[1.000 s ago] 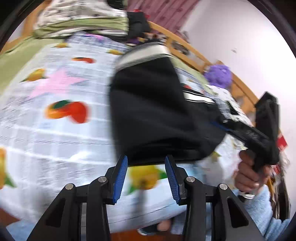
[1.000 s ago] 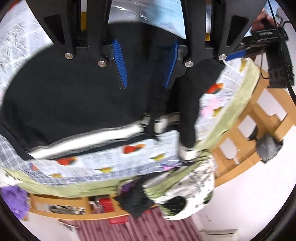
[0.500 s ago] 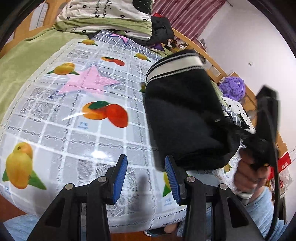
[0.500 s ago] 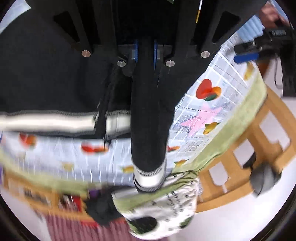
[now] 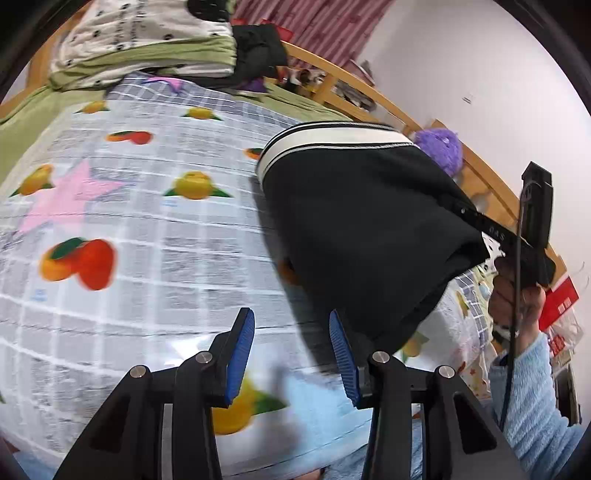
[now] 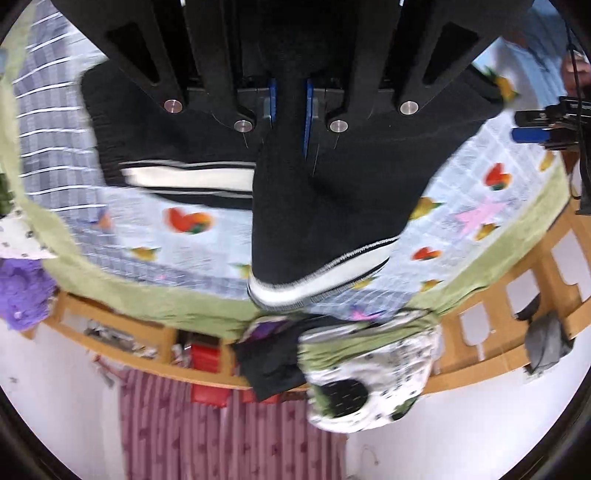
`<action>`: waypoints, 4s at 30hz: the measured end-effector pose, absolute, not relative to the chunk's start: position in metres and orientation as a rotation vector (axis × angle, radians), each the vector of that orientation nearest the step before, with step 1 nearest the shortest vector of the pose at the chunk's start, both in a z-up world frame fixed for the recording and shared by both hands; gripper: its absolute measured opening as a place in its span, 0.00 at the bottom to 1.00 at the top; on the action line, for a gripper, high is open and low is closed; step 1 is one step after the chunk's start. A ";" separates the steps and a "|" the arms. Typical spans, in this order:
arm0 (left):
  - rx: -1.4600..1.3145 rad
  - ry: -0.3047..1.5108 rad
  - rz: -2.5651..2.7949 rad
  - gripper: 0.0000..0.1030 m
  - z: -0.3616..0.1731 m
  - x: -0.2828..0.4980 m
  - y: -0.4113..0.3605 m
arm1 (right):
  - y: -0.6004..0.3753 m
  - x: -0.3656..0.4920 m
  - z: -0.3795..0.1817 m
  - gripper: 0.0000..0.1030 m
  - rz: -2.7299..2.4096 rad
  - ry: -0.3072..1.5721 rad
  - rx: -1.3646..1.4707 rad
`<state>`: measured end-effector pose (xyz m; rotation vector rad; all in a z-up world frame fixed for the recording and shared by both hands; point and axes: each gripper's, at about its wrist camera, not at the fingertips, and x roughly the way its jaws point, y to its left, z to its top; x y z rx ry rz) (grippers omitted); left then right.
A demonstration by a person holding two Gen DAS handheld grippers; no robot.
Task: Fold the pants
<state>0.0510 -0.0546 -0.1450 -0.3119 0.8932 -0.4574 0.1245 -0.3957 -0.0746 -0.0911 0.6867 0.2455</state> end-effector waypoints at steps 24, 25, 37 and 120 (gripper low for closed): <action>0.032 0.874 -0.401 0.60 -0.177 0.046 -0.222 | -0.568 0.130 -0.149 0.21 0.047 0.789 0.252; 0.025 0.859 -0.365 0.30 -0.176 0.049 -0.221 | -0.568 0.130 -0.151 0.17 0.045 0.788 0.259; -0.158 0.768 -0.224 0.17 -0.155 0.070 -0.064 | -0.495 0.092 -0.143 0.09 0.229 0.773 0.336; -0.291 0.923 -0.531 0.12 -0.183 0.231 -0.028 | -0.448 0.177 -0.171 0.43 0.119 0.838 0.358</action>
